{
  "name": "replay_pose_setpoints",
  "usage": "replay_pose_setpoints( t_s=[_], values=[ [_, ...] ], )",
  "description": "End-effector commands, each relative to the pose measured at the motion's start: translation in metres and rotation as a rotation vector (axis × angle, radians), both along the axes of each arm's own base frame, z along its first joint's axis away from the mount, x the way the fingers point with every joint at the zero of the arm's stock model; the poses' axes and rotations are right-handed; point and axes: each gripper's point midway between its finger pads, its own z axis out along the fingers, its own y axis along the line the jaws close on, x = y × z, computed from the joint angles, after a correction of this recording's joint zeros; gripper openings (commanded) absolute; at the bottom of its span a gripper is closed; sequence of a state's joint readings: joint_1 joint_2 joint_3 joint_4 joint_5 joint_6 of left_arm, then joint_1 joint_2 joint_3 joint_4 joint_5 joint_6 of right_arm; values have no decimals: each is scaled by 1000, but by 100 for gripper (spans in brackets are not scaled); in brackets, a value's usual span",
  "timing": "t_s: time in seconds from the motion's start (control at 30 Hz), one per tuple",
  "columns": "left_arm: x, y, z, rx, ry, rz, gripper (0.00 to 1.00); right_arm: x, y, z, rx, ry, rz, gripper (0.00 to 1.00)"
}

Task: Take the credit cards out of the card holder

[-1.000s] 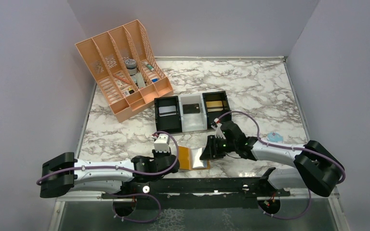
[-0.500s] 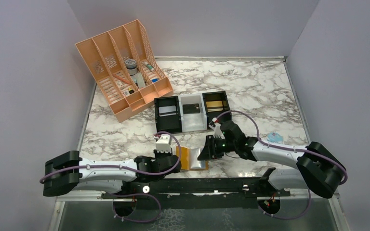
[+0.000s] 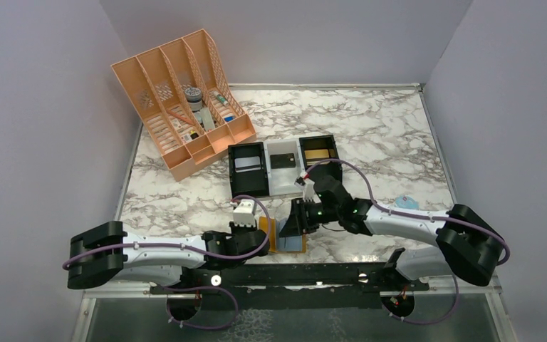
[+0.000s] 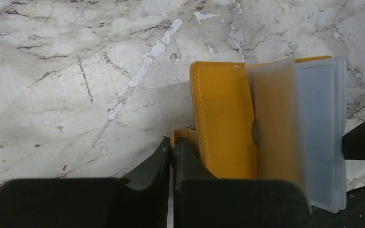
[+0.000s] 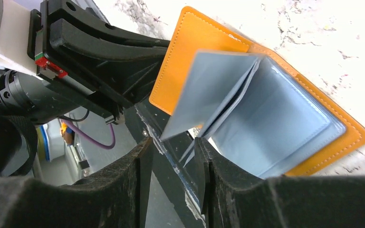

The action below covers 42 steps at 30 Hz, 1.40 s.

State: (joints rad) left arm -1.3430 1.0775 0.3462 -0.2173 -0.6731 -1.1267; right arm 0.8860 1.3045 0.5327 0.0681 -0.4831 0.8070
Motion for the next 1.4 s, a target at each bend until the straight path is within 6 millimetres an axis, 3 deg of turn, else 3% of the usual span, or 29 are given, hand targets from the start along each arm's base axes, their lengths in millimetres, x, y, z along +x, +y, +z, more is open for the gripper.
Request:
replay_pose_setpoints(
  t_s=[0.0, 0.33, 0.67, 0.87, 0.9, 1.0, 1.07, 1.17, 1.37],
  values=[
    [-1, -16, 7, -46, 5, -25, 0, 3, 13, 2, -2, -22, 4, 39],
    [-2, -7, 3, -27, 20, 3, 0, 6, 16, -15, -117, -44, -13, 39],
    [-3, 4, 5, -40, 19, 22, 0, 26, -20, -39, -312, -110, -155, 39],
    [-6, -10, 19, -108, 4, -50, 0, 28, -22, -31, -301, -151, -144, 41],
    [-8, -16, 22, -126, 4, -77, 7, 28, -21, -29, -287, -156, -142, 42],
    [-10, -21, 28, -150, 6, -99, 51, 29, -20, -25, -270, -169, -153, 43],
    [-10, -19, 32, -152, 7, -93, 65, 30, -21, -24, -271, -171, -165, 44],
    [-9, -18, 42, -168, -2, -87, 71, 31, -22, -24, -265, -172, -180, 44],
    [-8, -24, 62, -231, -22, -101, 73, 31, -25, -22, -227, -174, -217, 45]
  ],
)
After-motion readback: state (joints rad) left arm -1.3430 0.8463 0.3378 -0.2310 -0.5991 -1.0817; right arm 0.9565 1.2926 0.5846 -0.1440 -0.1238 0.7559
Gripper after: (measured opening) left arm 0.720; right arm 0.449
